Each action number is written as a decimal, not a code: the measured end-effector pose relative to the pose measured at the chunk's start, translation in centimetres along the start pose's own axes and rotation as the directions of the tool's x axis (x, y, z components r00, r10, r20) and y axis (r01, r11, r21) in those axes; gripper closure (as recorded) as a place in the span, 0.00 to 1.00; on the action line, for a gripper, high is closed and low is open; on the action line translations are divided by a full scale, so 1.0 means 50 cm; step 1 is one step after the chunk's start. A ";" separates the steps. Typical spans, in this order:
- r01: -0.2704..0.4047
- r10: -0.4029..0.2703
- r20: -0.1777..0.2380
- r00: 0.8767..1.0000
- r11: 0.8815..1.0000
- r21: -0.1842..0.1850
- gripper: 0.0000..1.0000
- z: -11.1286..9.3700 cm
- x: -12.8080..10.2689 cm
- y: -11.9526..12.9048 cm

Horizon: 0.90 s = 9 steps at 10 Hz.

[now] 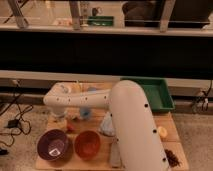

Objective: Place pepper in tray

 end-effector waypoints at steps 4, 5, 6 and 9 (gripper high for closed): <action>0.000 0.000 0.001 1.000 1.000 0.001 0.43 -0.009 0.002 0.000; 0.002 -0.002 0.001 1.000 1.000 0.001 0.43 -0.012 0.001 0.000; 0.004 -0.004 -0.005 1.000 1.000 0.001 0.49 -0.011 0.004 0.001; 0.016 -0.016 0.010 1.000 1.000 -0.001 0.65 -0.004 0.003 0.000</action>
